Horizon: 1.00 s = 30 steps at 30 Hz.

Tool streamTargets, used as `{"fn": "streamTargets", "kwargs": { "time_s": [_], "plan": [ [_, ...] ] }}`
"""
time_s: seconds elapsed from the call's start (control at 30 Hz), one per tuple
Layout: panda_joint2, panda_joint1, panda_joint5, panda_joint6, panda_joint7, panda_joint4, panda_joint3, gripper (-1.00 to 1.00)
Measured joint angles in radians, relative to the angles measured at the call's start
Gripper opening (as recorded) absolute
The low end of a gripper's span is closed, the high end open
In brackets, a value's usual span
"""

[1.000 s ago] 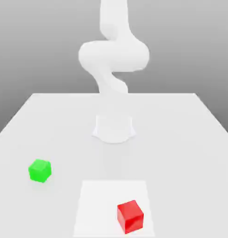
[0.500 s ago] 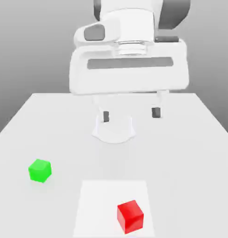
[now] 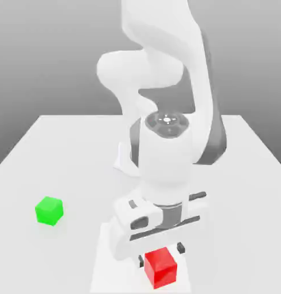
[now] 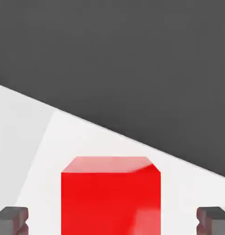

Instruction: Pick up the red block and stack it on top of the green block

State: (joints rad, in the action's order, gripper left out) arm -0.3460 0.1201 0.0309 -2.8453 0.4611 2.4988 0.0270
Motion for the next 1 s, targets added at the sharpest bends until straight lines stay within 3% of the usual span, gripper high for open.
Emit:
{"fn": "streamTargets", "kwargs": {
  "time_s": [0.2, 0.43, 0.7, 1.0],
  "plan": [
    [-0.008, -0.002, -0.001, -0.006, 0.001, -0.001, -0.002, -1.00],
    [0.185, -0.018, -0.005, 0.141, 0.044, 0.046, 0.034, -1.00],
    [0.302, -0.171, 0.003, 0.155, 0.242, 0.149, 0.162, -1.00],
    [0.435, -0.381, -0.072, 0.166, 0.531, 0.267, 0.250, -1.00]
  ]
}}
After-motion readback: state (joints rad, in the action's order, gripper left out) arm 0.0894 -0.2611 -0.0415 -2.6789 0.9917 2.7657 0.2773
